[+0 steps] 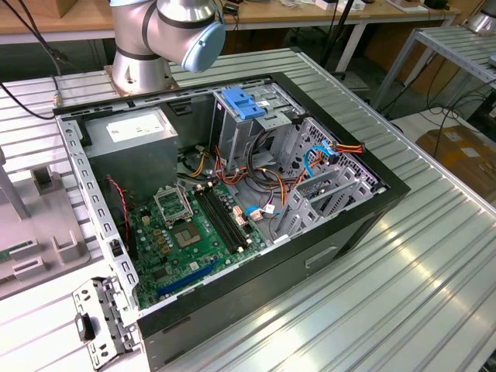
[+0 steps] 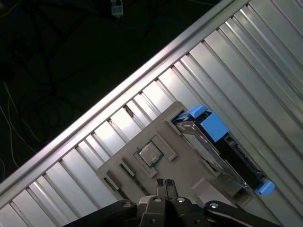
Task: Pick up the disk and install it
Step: 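Pick up the disk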
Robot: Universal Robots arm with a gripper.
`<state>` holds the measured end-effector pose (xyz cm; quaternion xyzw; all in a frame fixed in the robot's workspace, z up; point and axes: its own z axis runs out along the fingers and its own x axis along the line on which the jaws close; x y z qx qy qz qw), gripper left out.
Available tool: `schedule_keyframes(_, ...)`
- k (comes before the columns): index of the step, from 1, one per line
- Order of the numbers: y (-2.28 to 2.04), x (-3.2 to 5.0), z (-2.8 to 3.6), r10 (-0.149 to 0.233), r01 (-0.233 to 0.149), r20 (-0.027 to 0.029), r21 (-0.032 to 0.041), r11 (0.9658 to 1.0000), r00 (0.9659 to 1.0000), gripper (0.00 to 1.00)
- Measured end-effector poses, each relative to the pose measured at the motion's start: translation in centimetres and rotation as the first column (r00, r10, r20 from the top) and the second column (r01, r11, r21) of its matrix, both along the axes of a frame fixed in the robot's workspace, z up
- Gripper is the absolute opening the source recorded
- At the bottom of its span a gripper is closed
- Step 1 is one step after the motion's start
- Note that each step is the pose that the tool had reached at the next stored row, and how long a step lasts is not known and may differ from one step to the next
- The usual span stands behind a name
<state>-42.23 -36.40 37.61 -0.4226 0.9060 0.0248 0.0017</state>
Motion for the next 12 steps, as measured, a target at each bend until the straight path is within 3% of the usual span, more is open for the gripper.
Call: schedule_keyframes(12,0.0,0.0,0.0,0.085,-0.085,0.0,0.0,0.9963,0.9963,0.11)
